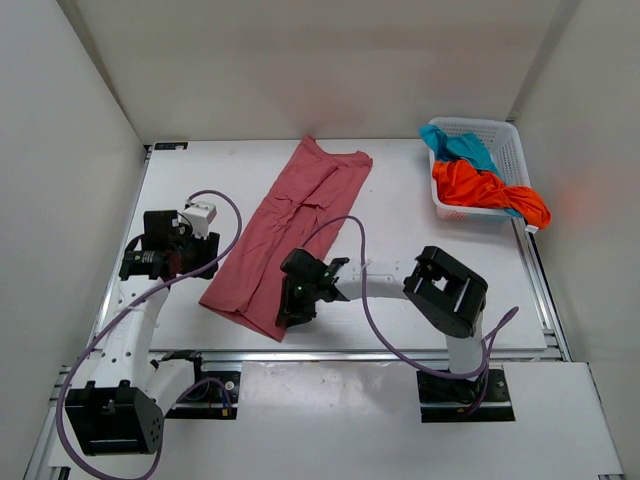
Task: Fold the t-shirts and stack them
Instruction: Rotate the tshirt 90 degrees
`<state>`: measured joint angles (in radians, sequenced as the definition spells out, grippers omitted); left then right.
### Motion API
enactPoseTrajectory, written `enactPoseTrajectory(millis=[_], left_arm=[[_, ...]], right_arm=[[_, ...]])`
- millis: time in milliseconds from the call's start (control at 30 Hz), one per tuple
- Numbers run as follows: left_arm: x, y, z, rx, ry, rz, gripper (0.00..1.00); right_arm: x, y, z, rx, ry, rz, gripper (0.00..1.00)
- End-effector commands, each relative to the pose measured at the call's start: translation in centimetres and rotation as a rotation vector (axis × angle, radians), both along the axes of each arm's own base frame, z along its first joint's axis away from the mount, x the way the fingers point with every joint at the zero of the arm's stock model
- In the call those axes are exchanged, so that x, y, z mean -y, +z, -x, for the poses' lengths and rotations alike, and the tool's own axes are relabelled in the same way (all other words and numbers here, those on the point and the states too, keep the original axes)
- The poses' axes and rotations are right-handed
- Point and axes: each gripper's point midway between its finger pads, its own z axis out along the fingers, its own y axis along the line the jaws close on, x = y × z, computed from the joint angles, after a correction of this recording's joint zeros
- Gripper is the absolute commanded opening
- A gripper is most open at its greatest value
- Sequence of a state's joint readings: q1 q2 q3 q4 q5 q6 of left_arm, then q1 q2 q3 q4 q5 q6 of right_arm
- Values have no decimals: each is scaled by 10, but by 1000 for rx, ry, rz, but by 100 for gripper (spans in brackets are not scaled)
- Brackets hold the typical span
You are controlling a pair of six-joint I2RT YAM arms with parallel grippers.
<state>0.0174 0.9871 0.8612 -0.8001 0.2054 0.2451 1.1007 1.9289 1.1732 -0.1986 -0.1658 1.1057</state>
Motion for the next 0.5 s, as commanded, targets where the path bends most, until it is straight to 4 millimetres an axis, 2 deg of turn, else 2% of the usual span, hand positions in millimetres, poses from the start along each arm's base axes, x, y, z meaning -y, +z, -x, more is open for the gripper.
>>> enactPoseTrajectory(millis=[0, 33, 67, 100, 133, 233, 300, 333, 400, 433, 467], left_arm=[[0, 7, -4, 39, -3, -8, 64], [0, 7, -5, 46, -9, -12, 64], [-1, 5, -5, 34, -16, -19, 64], [-3, 1, -3, 25, -23, -28, 64], [-2, -1, -1, 20, -52, -45, 64], [5, -15, 6, -4, -182, -110, 63], [7, -34, 11, -35, -264, -212, 64], [9, -38, 12, -29, -309, -261, 64], [29, -39, 11, 54, -449, -422, 64], [42, -41, 16, 79, -544, -498, 65], [52, -35, 15, 131, -585, -523, 64]], right_arm=[[6, -12, 8, -90, -29, -14, 24], [15, -18, 8, -109, -48, 6, 16], [15, -14, 7, -107, -48, -10, 7], [21, -12, 6, -107, -65, -11, 2], [30, -10, 3, -103, -85, -9, 0], [63, -6, -3, -74, -118, -8, 0], [88, -4, -9, -55, -154, -9, 0], [103, -3, -5, -44, -150, -9, 0], [136, -6, -2, -40, -181, 0, 0], [146, -5, -1, -38, -183, -4, 3], [155, -5, 7, -37, -170, -11, 7]])
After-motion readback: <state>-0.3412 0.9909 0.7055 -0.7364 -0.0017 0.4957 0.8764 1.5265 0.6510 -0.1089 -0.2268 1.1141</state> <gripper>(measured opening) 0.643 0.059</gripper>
